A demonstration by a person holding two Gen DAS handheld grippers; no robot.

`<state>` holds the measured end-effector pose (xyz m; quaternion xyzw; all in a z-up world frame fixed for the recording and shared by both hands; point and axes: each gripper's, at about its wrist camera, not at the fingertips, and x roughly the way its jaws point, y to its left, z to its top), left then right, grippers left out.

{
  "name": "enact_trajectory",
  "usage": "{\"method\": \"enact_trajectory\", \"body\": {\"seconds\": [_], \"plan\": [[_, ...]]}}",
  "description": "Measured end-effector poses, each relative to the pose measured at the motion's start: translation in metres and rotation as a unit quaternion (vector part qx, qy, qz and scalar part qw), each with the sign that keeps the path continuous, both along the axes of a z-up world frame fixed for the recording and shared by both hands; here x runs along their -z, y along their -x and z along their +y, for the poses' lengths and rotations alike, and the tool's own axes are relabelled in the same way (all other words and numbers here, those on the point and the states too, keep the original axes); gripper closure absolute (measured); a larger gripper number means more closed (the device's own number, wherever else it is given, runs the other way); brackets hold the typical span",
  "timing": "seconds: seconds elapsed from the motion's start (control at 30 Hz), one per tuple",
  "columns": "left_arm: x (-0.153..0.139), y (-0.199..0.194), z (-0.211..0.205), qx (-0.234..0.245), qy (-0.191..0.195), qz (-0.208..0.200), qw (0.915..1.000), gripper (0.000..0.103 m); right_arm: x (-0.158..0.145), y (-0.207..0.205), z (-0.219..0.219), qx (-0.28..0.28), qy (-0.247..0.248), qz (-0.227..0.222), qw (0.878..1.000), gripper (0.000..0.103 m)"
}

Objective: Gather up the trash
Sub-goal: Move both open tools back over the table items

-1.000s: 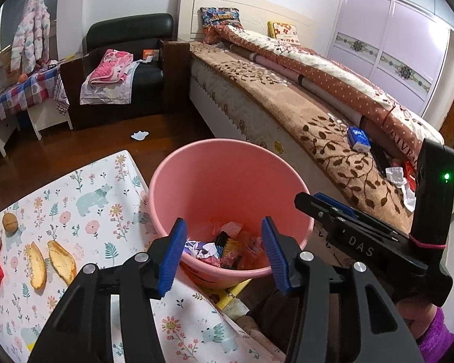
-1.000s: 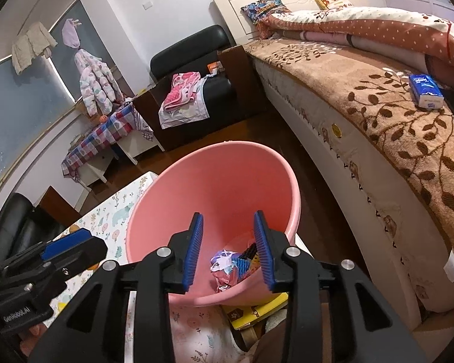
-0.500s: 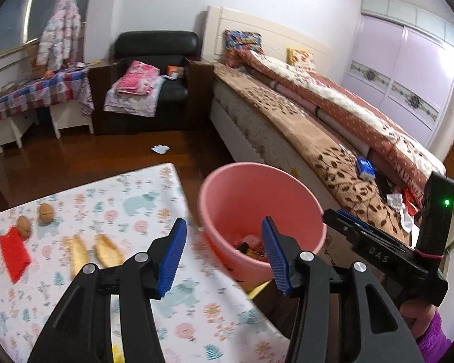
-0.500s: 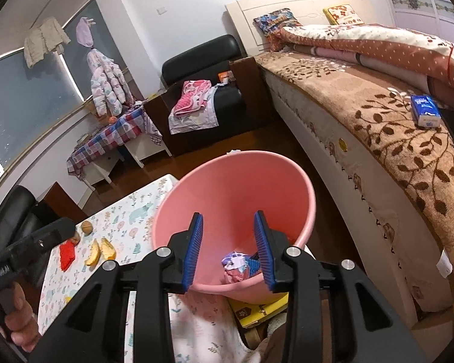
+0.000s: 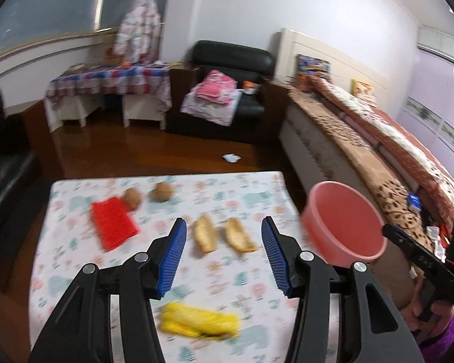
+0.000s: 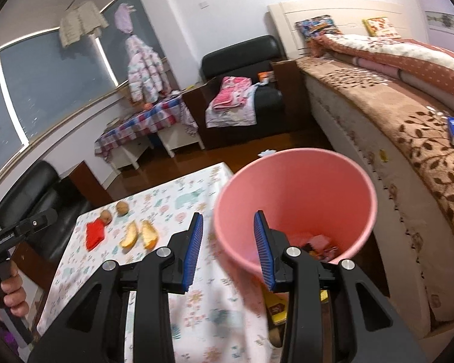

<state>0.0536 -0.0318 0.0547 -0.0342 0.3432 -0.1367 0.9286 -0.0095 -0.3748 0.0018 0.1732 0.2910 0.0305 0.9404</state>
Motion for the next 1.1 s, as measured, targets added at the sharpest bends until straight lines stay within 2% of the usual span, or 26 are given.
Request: {"method": "enact_trajectory", "body": {"seconds": [0.2,0.5,0.67,0.8,1.1], "plan": [[0.027,0.006,0.054,-0.06,-0.001,0.03,0.9978,0.052,0.006,-0.006,0.032,-0.041,0.016,0.012,0.999,0.067],[0.066,-0.012,0.095,-0.125,0.012,0.069,0.9897,0.052,0.019,-0.021,0.07,-0.086,0.027,0.034,0.995,0.067],[0.08,-0.037,0.103,-0.144,0.021,0.08,0.9862,0.052,0.024,-0.031,0.085,-0.101,0.028,0.037,0.994,0.067],[0.09,-0.057,0.104,-0.159,0.009,0.076,0.9843,0.052,0.027,-0.044,0.097,-0.114,0.037,0.042,0.992,0.068],[0.116,-0.099,0.107,-0.191,0.006,0.098,0.9766,0.052,0.038,-0.079,0.126,-0.144,0.045,0.061,0.987,0.067]]}}
